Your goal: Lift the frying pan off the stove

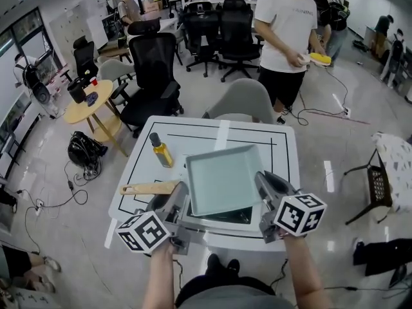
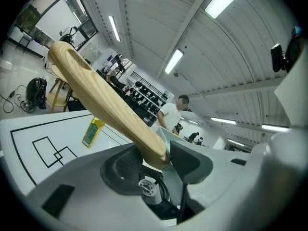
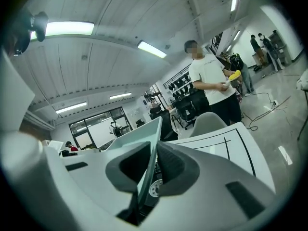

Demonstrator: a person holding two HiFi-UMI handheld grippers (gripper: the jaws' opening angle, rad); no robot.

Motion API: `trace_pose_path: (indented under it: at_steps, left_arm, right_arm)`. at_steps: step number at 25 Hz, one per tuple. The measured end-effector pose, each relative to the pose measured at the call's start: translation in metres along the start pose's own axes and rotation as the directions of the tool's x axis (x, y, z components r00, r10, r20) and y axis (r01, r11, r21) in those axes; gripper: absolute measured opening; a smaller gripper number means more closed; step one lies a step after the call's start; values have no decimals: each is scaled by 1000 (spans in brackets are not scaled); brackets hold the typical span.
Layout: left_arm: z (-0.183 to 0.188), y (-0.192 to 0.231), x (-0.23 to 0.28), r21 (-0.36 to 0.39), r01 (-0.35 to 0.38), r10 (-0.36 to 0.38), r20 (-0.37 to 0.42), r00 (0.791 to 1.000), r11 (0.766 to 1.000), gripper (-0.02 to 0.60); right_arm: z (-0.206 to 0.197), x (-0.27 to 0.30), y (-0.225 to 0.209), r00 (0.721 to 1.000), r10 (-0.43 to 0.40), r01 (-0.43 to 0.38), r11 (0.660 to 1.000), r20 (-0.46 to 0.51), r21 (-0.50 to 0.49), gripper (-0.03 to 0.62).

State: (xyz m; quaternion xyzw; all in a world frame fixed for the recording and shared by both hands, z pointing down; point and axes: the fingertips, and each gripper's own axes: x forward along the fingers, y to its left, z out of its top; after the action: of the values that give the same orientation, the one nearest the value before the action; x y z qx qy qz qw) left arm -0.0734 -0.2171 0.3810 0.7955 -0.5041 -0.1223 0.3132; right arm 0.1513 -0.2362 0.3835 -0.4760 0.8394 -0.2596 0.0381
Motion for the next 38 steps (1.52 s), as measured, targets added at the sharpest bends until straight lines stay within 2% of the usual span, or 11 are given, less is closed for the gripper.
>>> trace_pose_path:
  at_steps: [9,20,38]
  left_arm:
    - [18,-17,-13,33,45,-46,33,998,998,179]
    - [23,-13,-19,38,50,-51,45,998,998,179]
    - [26,-11,-14,45,59,-60,40,997,997,179]
  right_arm:
    - [16,-16,21,998,23,-22,1000,62,-15,46]
    - [15,-14,28,997,34,-33,999,72,-18,23]
    - [17,-9,27,996,30,-28,999,79,-24,23]
